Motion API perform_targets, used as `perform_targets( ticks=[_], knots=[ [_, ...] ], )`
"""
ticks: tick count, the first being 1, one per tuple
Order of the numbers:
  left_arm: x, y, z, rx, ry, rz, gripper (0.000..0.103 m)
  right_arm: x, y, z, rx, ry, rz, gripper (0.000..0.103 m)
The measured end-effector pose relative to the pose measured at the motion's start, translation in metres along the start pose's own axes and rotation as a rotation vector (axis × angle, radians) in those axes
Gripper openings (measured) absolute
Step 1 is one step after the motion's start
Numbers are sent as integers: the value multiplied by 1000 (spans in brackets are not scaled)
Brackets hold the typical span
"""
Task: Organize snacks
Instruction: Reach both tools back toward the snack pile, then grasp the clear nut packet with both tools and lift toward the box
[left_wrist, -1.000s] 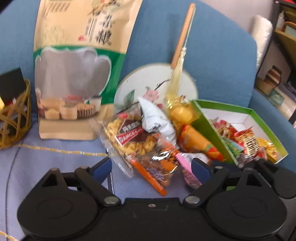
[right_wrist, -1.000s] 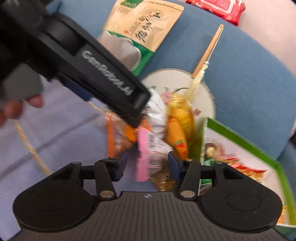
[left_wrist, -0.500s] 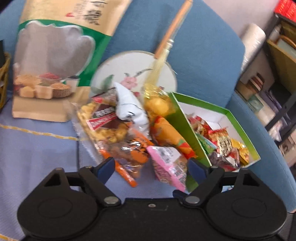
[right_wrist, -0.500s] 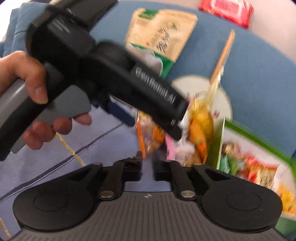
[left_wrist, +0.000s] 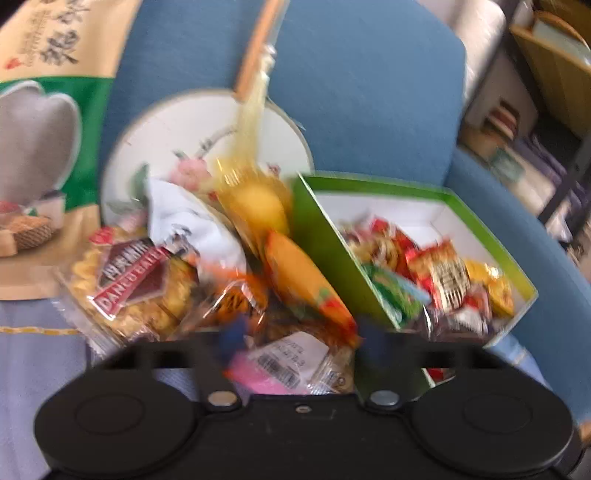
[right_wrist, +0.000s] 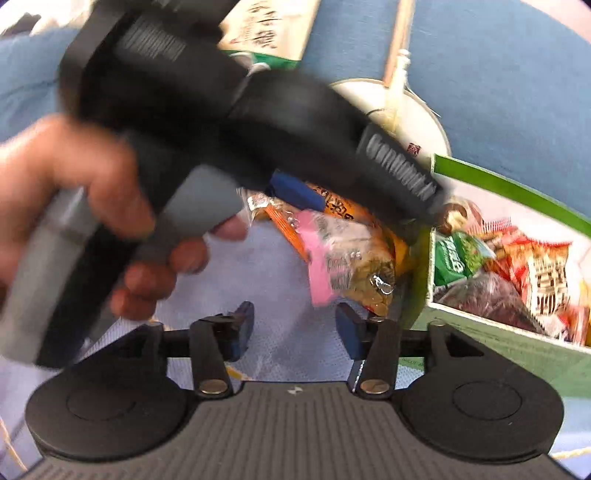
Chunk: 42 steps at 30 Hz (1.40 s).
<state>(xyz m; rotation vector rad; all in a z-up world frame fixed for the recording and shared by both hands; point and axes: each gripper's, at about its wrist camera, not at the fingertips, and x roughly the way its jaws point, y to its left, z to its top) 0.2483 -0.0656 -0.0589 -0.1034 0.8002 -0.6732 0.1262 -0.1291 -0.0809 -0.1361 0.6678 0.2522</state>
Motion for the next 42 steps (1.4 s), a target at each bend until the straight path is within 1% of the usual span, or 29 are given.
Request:
perform_targets(
  ticks=[1, 3, 6, 8, 9, 11, 13, 14, 15, 17, 20, 23, 26, 29, 30, 32, 36, 38, 42],
  knots=[
    [1, 1, -2, -13, 10, -20, 103, 0, 0, 0, -5, 5, -1, 88],
    [-4, 2, -5, -16, 8, -16, 103, -1, 1, 0, -14, 5, -1, 88],
    [-26, 6, -12, 13, 11, -4, 103, -2, 0, -2, -4, -4, 31, 90],
    [-46, 14, -22, 27, -2, 22, 103, -4, 0, -3, 20, -5, 71, 94],
    [-55, 19, -27, 26, -20, 29, 103, -4, 1, -4, 32, -9, 90, 98],
    [-73, 31, -39, -12, -58, 23, 103, -1, 3, -6, 44, -11, 114, 101],
    [-82, 44, -52, -84, -121, -10, 103, 4, 6, -7, 48, -7, 104, 101],
    [-81, 49, -55, -123, -137, -15, 103, 6, 7, -9, 55, -6, 94, 101],
    [-76, 51, -54, -141, -116, -20, 103, 6, 9, -11, 65, -5, 87, 102],
    [-67, 51, -47, -131, -67, -45, 103, 8, 7, -10, 94, -11, 79, 101],
    [-58, 42, -42, -93, -56, -69, 103, 10, -1, -10, 136, -25, 59, 101],
    [-48, 34, -44, -57, 0, -117, 103, 13, -9, -12, 189, -24, 27, 100],
    [-42, 32, -46, -53, 40, -142, 103, 13, -16, -12, 239, -40, 37, 98],
    [-35, 36, -49, -84, 64, -156, 103, 14, -19, -15, 255, -52, 23, 93],
    [-33, 38, -50, -96, 69, -160, 103, 16, -20, -16, 262, -56, 30, 90],
    [-28, 42, -54, -118, 81, -170, 103, 21, -23, -16, 275, -48, 70, 63],
    [-37, 36, -53, -103, 31, -150, 103, 12, -16, -13, 225, -95, 43, 54],
    [-47, 28, -49, -79, -10, -139, 103, 2, -12, -9, 185, -142, 28, 53],
    [-73, 17, -40, -59, -93, -119, 103, -19, -9, 1, 146, -239, 34, 53]
  ],
)
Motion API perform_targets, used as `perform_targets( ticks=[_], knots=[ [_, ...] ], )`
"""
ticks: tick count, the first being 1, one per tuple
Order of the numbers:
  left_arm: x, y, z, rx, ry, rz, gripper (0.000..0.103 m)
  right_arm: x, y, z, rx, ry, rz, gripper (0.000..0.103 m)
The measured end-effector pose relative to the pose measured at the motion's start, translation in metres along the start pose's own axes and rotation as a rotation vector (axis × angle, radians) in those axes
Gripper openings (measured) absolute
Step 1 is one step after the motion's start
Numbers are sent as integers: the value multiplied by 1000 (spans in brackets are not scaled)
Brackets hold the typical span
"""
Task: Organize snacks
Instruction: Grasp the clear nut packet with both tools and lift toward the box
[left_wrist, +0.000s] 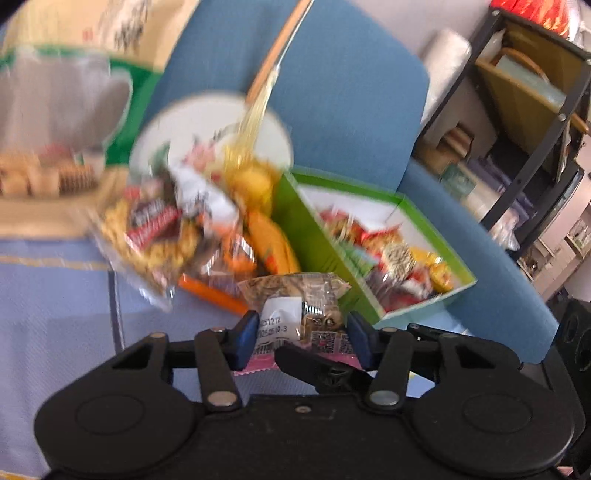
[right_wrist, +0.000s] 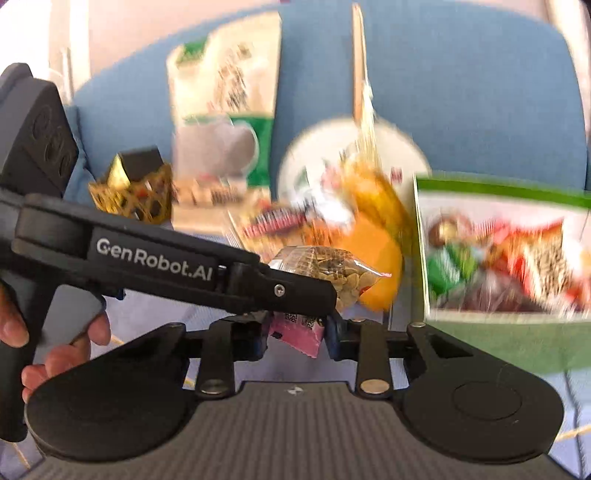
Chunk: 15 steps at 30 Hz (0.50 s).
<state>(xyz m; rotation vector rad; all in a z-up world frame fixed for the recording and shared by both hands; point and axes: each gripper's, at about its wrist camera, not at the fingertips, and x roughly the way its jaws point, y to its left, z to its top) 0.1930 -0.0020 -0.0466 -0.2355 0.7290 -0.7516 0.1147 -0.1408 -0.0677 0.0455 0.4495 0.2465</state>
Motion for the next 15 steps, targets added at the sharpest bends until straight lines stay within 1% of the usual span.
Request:
perform_targets(
  ticks=[3, 6, 10, 15],
  knots=[
    [-15, -15, 10, 41, -58, 21, 103, -12, 2, 11, -24, -72, 1, 53],
    [-16, -28, 25, 63, -83, 7, 103, -23, -7, 21, -30, -121, -23, 53],
    [0, -54, 43, 124, -96, 1, 103, -30, -30, 33, 10, -154, -68, 53],
    [33, -78, 62, 160, -95, -57, 103, -35, -62, 43, 44, -193, -158, 53]
  ],
)
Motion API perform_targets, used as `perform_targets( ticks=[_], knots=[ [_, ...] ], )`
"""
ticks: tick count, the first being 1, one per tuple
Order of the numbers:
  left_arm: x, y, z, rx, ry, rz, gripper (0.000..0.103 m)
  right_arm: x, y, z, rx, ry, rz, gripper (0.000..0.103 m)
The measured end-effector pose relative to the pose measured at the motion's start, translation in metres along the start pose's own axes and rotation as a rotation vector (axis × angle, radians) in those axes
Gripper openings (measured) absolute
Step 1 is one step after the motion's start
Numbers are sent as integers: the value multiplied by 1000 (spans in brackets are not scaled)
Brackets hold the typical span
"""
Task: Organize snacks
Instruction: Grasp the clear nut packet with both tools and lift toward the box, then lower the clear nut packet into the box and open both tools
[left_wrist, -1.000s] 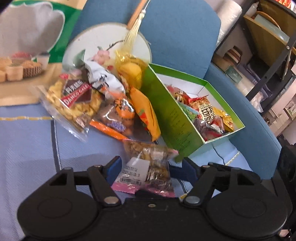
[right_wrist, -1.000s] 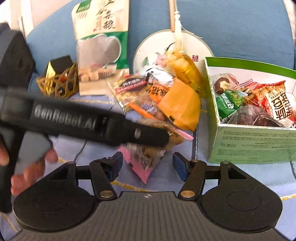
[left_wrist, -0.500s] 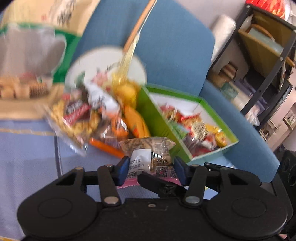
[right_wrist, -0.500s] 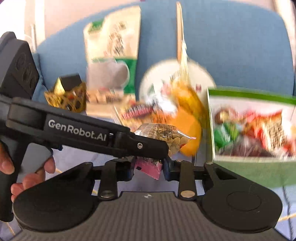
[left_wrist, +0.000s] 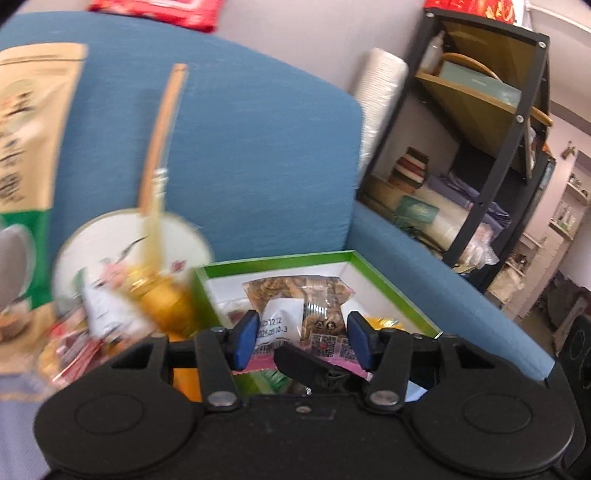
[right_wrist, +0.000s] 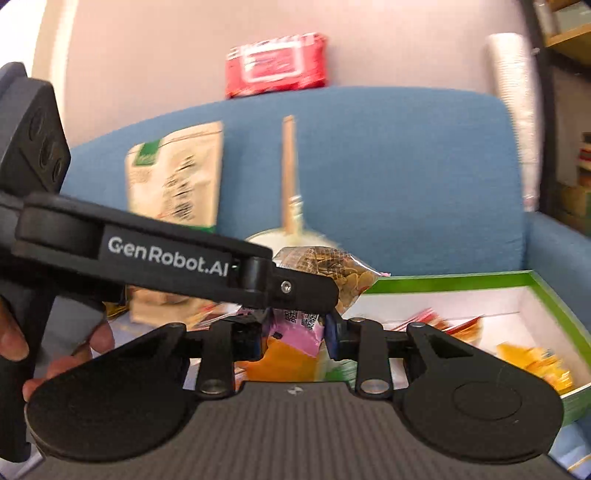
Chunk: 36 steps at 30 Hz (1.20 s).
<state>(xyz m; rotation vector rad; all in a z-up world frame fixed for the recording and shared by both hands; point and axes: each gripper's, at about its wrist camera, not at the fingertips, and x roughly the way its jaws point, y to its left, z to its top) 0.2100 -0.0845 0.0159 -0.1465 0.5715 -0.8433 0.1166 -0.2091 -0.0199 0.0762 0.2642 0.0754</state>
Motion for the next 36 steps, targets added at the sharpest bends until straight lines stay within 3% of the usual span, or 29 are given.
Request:
perform_targets(
  ticks=[9, 15, 17, 18, 19, 20, 21, 27, 31, 36],
  knots=[
    [72, -20, 19, 20, 38, -66, 103, 20, -51, 2, 18, 0, -109, 52],
    [100, -20, 21, 33, 68, -25, 103, 36, -71, -5, 84, 33, -105, 53],
    [106, -19, 20, 39, 89, 15, 103, 43, -70, -7, 88, 59, -113, 58],
    [108, -18, 18, 42, 98, 35, 103, 46, -67, -8, 69, 79, -143, 67],
    [108, -17, 17, 42, 103, 70, 103, 49, -64, -9, 44, 103, -173, 91],
    [107, -17, 15, 39, 94, 101, 103, 50, -61, -10, 12, 114, -199, 102],
    [103, -17, 13, 36, 72, 131, 103, 49, -58, -11, -9, 113, -214, 103],
    [82, -10, 14, 23, 46, 171, 103, 37, -48, -9, -30, 77, -197, 103],
    [45, -5, 21, 20, -26, 224, 103, 27, -40, -6, -32, 38, -161, 103],
    [-4, 12, 17, -60, -74, 280, 103, 17, -14, -6, -74, 9, -72, 103]
  ],
)
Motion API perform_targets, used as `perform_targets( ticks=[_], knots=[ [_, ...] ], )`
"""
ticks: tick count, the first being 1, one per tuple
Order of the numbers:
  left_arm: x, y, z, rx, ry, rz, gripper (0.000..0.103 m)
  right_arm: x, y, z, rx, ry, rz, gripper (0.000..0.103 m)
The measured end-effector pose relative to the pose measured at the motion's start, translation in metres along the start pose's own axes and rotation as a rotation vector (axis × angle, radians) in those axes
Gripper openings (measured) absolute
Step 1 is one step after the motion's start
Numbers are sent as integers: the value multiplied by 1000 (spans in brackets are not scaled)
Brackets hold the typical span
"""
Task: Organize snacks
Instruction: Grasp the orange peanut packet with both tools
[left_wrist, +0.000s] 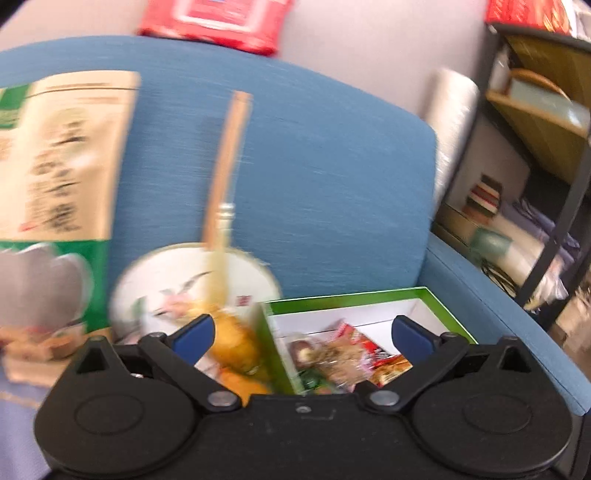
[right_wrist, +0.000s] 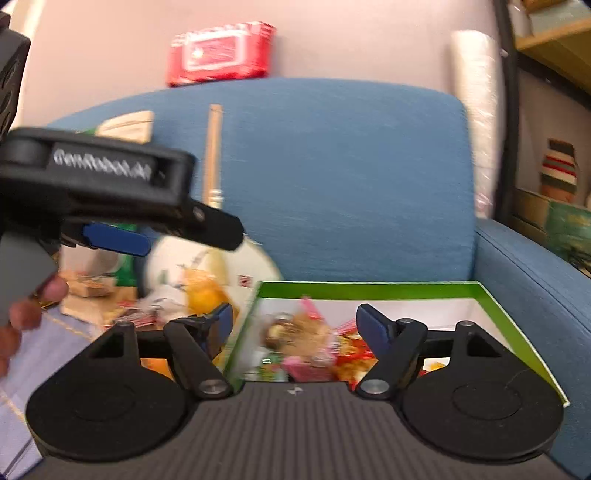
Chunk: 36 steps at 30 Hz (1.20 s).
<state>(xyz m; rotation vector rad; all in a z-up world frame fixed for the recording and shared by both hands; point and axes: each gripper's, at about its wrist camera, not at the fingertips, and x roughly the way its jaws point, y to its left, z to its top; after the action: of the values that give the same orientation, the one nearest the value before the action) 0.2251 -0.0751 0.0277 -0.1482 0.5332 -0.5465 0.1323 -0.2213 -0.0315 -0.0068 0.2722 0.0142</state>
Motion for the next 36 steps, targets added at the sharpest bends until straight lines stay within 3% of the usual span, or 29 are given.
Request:
perform_targets(
  ticks=[5, 9, 12, 19, 22, 25, 27, 29, 36],
  knots=[
    [-27, 43, -20, -17, 0, 105, 103, 2, 31, -9, -5, 43, 175, 103],
    [-22, 76, -34, -45, 65, 151, 103, 8, 57, -20, -82, 104, 267, 103],
    [-11, 86, -37, -55, 85, 127, 103, 7, 74, -25, -142, 132, 308, 101],
    [34, 71, -40, -18, 174, -9, 103, 7, 88, -35, -194, 192, 347, 100],
    [55, 69, -42, 15, 206, -5, 103, 7, 89, -37, -223, 216, 320, 99],
    [67, 81, -46, -37, 214, -6, 103, 9, 88, -37, -240, 229, 305, 99],
    [68, 86, -49, -68, 233, -37, 78, 10, 88, -36, -240, 238, 306, 99],
    [64, 88, -54, -78, 240, -52, 69, 11, 89, -36, -242, 242, 314, 99],
    [3, 101, -81, -157, 233, -59, 66, 15, 94, -43, -215, 305, 386, 99]
  ],
)
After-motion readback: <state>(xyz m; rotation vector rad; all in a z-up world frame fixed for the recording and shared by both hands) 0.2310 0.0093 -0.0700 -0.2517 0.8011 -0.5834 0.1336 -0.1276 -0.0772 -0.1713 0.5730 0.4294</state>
